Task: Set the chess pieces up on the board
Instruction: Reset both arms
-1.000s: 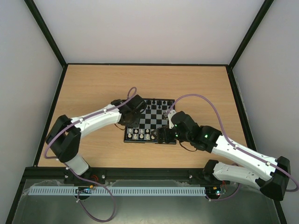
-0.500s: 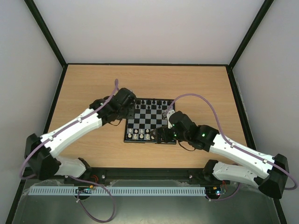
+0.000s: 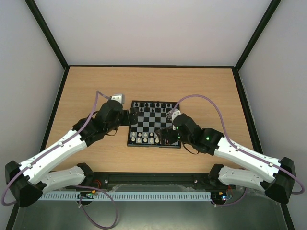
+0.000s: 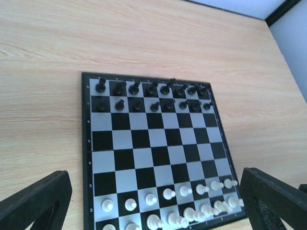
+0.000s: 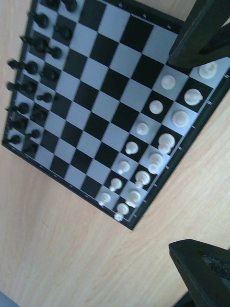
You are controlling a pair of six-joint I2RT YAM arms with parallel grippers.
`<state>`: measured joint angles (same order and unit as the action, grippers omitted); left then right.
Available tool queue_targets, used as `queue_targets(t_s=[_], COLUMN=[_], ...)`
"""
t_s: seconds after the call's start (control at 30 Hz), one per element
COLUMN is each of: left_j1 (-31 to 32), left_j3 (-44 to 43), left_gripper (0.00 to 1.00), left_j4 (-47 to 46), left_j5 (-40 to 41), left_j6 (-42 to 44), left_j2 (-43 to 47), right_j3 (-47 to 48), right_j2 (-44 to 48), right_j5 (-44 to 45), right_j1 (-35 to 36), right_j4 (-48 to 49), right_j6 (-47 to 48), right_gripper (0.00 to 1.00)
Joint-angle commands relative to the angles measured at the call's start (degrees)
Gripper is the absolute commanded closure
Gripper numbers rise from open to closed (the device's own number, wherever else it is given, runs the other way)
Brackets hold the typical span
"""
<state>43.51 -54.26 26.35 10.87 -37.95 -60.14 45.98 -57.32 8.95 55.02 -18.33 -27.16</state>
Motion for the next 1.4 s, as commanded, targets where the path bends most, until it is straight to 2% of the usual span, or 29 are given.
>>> queue_targets(t_s=[0.0, 0.2, 0.27, 0.47, 0.57, 0.63, 0.77, 0.93, 1.0, 1.07, 1.33, 1.37], left_j1=[0.2, 0.0, -0.2, -3.7, -6.5, -9.5, -19.0, -30.6, -32.1, -32.9, -33.8, -33.9], left_j3=[2.7, 10.9, 13.0, 14.0, 16.3, 20.8, 28.4, 35.8, 37.4, 35.2, 32.0, 32.0], left_gripper=[0.01, 0.01, 0.01, 0.01, 0.01, 0.01, 0.01, 0.01, 0.01, 0.01, 0.0, 0.0], left_j4=[-3.1, -11.7, -16.0, -21.1, -25.6, -32.4, -44.3, -57.7, -63.5, -63.2, -68.4, -69.2], left_j5=[8.2, 16.1, 19.3, 32.4, 37.1, 36.6, 27.7, 15.4, 13.6, 11.3, 13.4, 13.7], left_j6=[-2.2, 0.2, 2.5, 7.2, 9.4, 13.1, 18.6, 20.0, 21.1, 21.9, 24.6, 25.3], left_j2=[3.4, 10.0, 10.9, 8.3, 8.0, 9.2, 8.9, 3.6, -0.4, -3.3, -10.5, -10.8], right_j3=[-0.7, -2.5, -2.5, -4.0, -9.3, -14.8, -22.0, -24.1, -24.4, -25.1, -27.5, -26.3], right_j2=[-0.6, 0.8, 0.3, -2.0, -0.6, 1.2, 2.4, -3.5, -6.8, -10.0, -22.1, -22.8], right_j5=[9.7, 21.1, 22.3, 20.4, 21.8, 23.6, 26.6, 29.1, 29.0, 27.7, 30.7, 30.8], right_j1=[-0.2, -0.6, -3.0, -21.7, -30.0, -33.6, -37.9, -41.9, -43.5, -44.8, -45.7, -45.9], right_j4=[2.8, 12.1, 15.0, 20.5, 26.3, 31.9, 40.6, 48.6, 50.9, 55.2, 69.2, 67.4], right_j6=[1.7, 3.9, 4.5, 5.3, 5.9, 6.3, 7.6, 7.9, 7.1, 7.2, 7.4, 7.1], right_gripper=[0.01, 0.01, 0.01, 0.01, 0.01, 0.02, 0.01, 0.01, 0.02, 0.01, 0.01, 0.01])
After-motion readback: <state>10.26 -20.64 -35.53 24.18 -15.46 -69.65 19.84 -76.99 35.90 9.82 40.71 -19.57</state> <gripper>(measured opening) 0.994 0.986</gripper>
